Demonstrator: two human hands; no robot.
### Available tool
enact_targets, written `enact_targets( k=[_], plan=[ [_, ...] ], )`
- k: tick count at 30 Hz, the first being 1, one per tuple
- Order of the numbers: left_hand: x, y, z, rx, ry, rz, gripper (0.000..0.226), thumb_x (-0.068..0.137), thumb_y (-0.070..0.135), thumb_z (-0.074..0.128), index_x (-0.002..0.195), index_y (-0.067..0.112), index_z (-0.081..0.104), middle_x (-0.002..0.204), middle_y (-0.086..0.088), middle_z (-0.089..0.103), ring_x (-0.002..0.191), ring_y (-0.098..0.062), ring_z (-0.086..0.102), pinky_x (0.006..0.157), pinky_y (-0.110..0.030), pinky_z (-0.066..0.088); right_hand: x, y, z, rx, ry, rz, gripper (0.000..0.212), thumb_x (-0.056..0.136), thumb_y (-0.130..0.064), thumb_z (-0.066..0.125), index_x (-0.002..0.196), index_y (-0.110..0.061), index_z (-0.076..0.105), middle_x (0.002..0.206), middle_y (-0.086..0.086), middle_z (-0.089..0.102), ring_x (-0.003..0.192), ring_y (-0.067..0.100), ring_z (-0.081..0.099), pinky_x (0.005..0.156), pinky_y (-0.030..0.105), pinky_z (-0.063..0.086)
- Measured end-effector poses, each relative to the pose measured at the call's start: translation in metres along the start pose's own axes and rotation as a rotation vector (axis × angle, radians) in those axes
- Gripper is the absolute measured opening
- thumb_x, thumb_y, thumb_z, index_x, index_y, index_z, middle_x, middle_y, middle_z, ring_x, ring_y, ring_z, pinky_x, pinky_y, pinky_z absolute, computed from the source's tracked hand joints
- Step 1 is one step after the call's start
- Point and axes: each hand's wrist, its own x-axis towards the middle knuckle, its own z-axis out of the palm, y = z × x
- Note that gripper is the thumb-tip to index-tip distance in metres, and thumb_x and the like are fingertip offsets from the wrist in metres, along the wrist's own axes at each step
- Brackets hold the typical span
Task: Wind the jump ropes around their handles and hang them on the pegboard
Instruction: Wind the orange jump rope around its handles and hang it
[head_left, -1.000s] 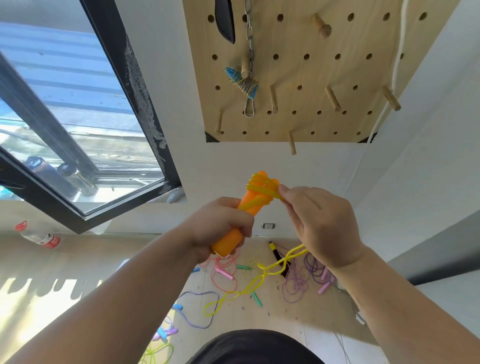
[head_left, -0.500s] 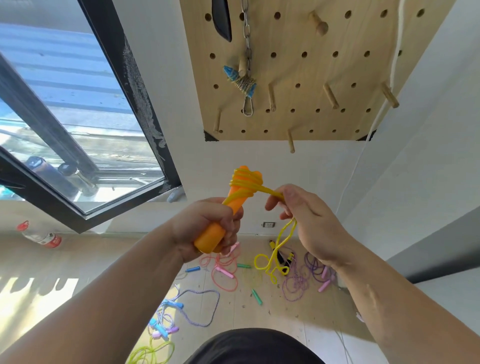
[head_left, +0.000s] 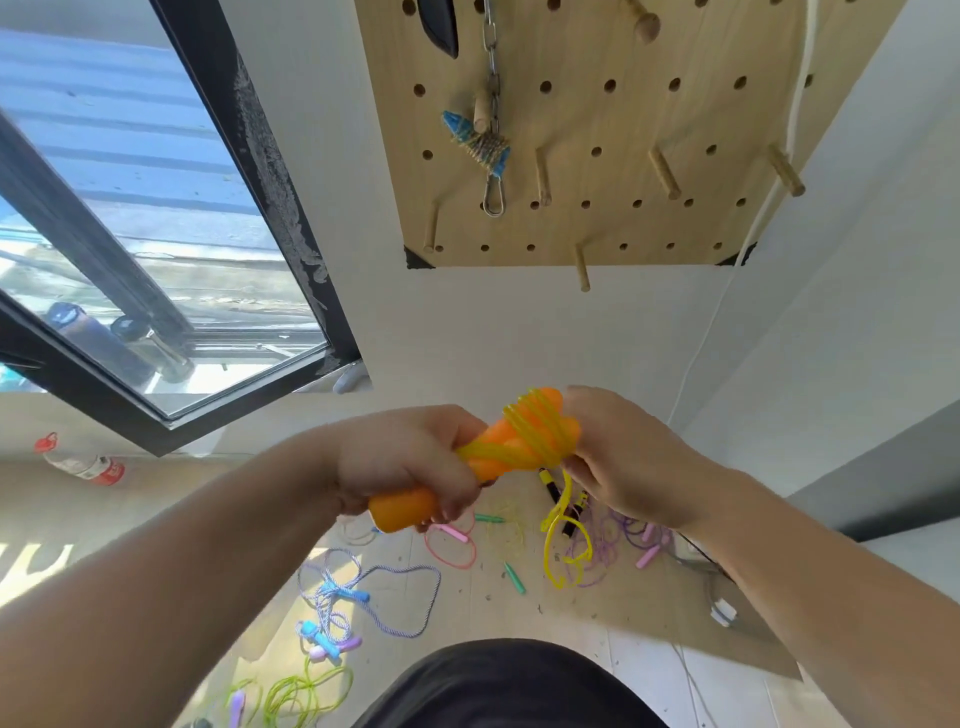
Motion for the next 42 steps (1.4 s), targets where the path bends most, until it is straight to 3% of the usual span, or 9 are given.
enact_targets(
  k=[4, 8, 12, 19, 24, 27, 31, 36, 42],
  plan=[
    [-0.001, 0.014, 0.009, 0.494, -0.015, -0.158, 0.015, 0.058, 0.017, 0.068, 0.063, 0.021, 0.054, 0.058, 0.006, 0.050, 0.053, -0.010, 0.047, 0.054, -0.024, 0.039, 0.017, 0.008, -0.001, -0.297, -0.215, -0.154, 0.023, 0.086, -0.024, 0.044, 0.088, -0.023, 0.067, 0.087, -0.005, 0.063, 0.083, 0.023, 0.057, 0.064, 0.035, 0.045],
    [0.008, 0.013, 0.027, 1.056, -0.013, -0.290, 0.021, 0.077, 0.029, 0.072, 0.081, 0.013, 0.058, 0.066, 0.000, 0.045, 0.059, -0.018, 0.042, 0.057, -0.030, 0.036, 0.037, 0.000, -0.001, -0.407, -0.323, -0.270, 0.013, 0.095, -0.034, 0.057, 0.091, -0.027, 0.067, 0.094, -0.008, 0.064, 0.098, 0.020, 0.057, 0.068, 0.033, 0.035],
    [0.022, 0.000, 0.034, 1.277, 0.025, -0.368, 0.025, 0.083, 0.038, 0.067, 0.086, 0.014, 0.061, 0.067, 0.000, 0.042, 0.056, -0.016, 0.038, 0.053, -0.028, 0.034, 0.059, -0.018, 0.004, -0.394, -0.450, -0.206, 0.018, 0.100, -0.032, 0.048, 0.095, -0.028, 0.064, 0.102, -0.008, 0.065, 0.108, 0.016, 0.052, 0.081, 0.037, 0.042],
    [0.032, -0.024, -0.002, 1.034, 0.358, -0.425, 0.027, 0.074, 0.035, 0.073, 0.071, 0.016, 0.055, 0.068, -0.002, 0.050, 0.061, -0.019, 0.048, 0.058, -0.028, 0.037, 0.063, -0.024, 0.011, -0.435, -0.214, -0.085, 0.028, 0.084, -0.014, 0.060, 0.069, -0.027, 0.040, 0.070, 0.000, 0.062, 0.072, 0.026, 0.059, 0.061, 0.033, 0.033],
    [0.038, -0.024, -0.012, 0.876, 0.567, -0.393, 0.022, 0.071, 0.030, 0.075, 0.073, 0.016, 0.059, 0.073, -0.003, 0.057, 0.069, -0.022, 0.054, 0.057, -0.026, 0.039, 0.048, -0.035, 0.009, -0.331, -0.136, 0.080, 0.028, 0.104, -0.039, 0.041, 0.104, -0.023, 0.064, 0.094, -0.001, 0.063, 0.086, 0.026, 0.063, 0.071, 0.040, 0.051],
    [0.040, -0.022, -0.013, 0.771, 0.673, -0.343, 0.020, 0.071, 0.027, 0.076, 0.075, 0.014, 0.061, 0.072, -0.004, 0.058, 0.066, -0.021, 0.053, 0.056, -0.027, 0.039, 0.034, -0.028, 0.016, -0.197, 0.139, 0.190, 0.038, 0.100, -0.043, 0.038, 0.103, -0.023, 0.071, 0.077, -0.002, 0.060, 0.068, 0.024, 0.062, 0.053, 0.039, 0.050],
    [0.040, -0.017, -0.011, 0.664, 0.746, -0.280, 0.023, 0.071, 0.027, 0.076, 0.080, 0.011, 0.063, 0.073, -0.005, 0.057, 0.064, -0.019, 0.052, 0.059, -0.030, 0.042, 0.016, -0.033, 0.017, -0.020, 0.372, 0.345, 0.040, 0.101, -0.048, 0.042, 0.093, -0.026, 0.074, 0.070, -0.009, 0.059, 0.068, 0.015, 0.057, 0.057, 0.038, 0.048],
    [0.040, -0.009, -0.003, 0.742, 0.818, -0.226, 0.022, 0.074, 0.030, 0.073, 0.078, 0.014, 0.059, 0.071, -0.001, 0.054, 0.062, -0.016, 0.049, 0.054, -0.027, 0.037, 0.015, -0.040, 0.008, 0.195, 0.234, 0.700, 0.042, 0.104, -0.049, 0.041, 0.072, -0.023, 0.049, 0.057, -0.004, 0.051, 0.061, 0.017, 0.052, 0.060, 0.040, 0.044],
    [0.039, 0.000, 0.000, 0.627, 0.806, -0.205, 0.023, 0.074, 0.026, 0.074, 0.078, 0.011, 0.058, 0.071, -0.002, 0.051, 0.063, -0.017, 0.048, 0.058, -0.029, 0.039, 0.011, -0.042, 0.003, 0.160, 0.183, 0.602, 0.018, 0.102, -0.033, 0.057, 0.090, -0.023, 0.047, 0.065, -0.008, 0.050, 0.059, 0.014, 0.048, 0.058, 0.038, 0.041]
  ],
)
